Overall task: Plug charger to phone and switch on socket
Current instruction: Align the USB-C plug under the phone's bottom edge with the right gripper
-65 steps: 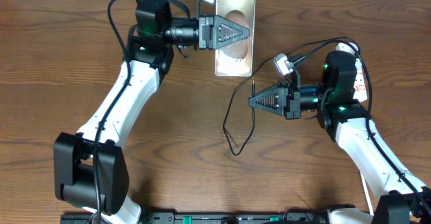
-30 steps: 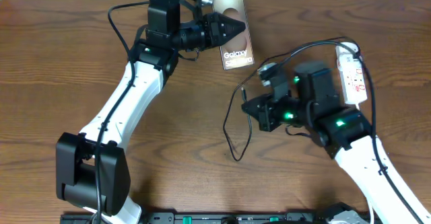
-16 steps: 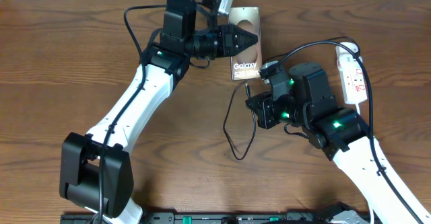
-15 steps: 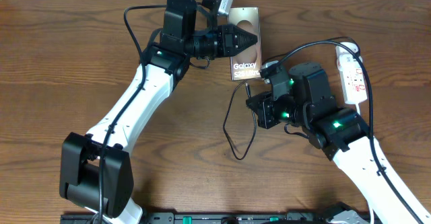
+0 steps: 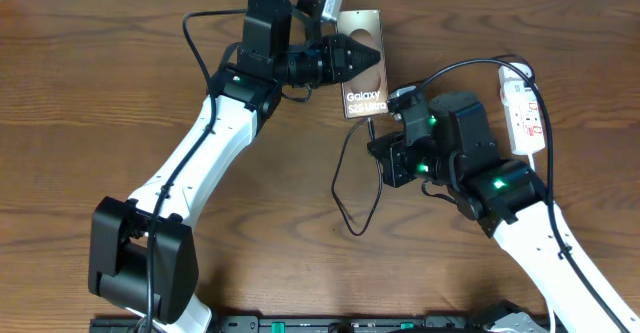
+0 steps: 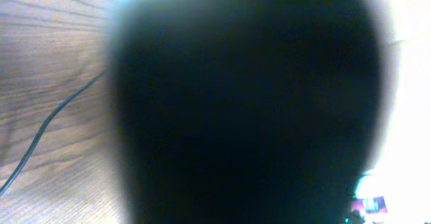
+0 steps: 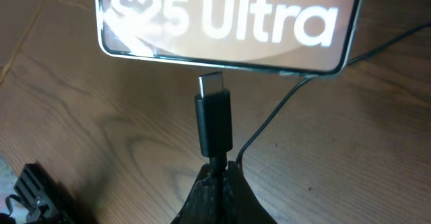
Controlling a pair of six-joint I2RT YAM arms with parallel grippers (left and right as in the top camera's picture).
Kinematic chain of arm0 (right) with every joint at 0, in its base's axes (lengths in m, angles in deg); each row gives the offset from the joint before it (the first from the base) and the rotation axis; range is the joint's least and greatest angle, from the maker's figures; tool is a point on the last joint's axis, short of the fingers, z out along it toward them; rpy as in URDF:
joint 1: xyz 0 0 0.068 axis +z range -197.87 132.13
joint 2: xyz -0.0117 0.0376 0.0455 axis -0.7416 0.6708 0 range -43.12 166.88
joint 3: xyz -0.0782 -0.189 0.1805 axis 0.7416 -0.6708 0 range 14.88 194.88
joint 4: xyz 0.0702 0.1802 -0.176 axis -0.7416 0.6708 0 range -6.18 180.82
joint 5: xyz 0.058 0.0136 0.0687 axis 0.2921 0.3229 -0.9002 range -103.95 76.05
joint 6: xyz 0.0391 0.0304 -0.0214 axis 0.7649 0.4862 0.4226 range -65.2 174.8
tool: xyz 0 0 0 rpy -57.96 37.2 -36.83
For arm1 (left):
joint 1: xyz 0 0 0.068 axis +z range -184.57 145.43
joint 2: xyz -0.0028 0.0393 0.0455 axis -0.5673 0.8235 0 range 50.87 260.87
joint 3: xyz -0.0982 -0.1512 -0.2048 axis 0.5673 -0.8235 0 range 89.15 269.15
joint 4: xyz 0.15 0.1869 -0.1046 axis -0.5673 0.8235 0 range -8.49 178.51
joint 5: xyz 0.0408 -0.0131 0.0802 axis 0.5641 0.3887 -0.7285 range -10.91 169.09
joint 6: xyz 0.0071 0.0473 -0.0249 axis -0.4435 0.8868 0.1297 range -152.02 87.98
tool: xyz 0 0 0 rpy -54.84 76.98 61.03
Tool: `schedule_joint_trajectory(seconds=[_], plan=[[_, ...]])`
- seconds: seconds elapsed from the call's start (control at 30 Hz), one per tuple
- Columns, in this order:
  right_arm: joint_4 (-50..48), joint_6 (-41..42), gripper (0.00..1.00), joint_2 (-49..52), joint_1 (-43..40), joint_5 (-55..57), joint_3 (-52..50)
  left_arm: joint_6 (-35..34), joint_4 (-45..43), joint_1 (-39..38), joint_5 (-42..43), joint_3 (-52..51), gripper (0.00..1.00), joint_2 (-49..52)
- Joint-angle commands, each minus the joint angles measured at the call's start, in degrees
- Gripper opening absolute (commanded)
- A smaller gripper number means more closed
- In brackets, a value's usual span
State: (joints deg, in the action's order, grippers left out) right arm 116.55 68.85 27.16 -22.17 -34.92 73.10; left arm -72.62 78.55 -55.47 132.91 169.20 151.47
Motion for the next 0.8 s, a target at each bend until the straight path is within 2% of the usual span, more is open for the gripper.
schedule_joint_trajectory(seconds=[0.0, 0.1, 0.23, 0.77], plan=[[-0.2, 0.5, 0.01, 0.9, -0.1, -0.1, 1.1, -3.0, 0.1, -0.1, -2.4, 1.2, 0.07, -1.4], [-0.2, 0.5, 0.01, 0.9, -0.1, -0.3, 1.1, -3.0, 3.5, -0.1, -5.5, 1.2, 0.07, -1.4], [-0.4, 0.5, 0.01, 0.9, -0.1, -0.3, 1.1, -1.7, 5.4, -0.1, -5.5, 1.2, 0.07, -1.4], [1.2, 0.0, 0.01, 1.0, -0.1, -0.3, 1.1, -1.7, 6.2, -0.2, -5.5, 1.2, 0.07, -1.4]])
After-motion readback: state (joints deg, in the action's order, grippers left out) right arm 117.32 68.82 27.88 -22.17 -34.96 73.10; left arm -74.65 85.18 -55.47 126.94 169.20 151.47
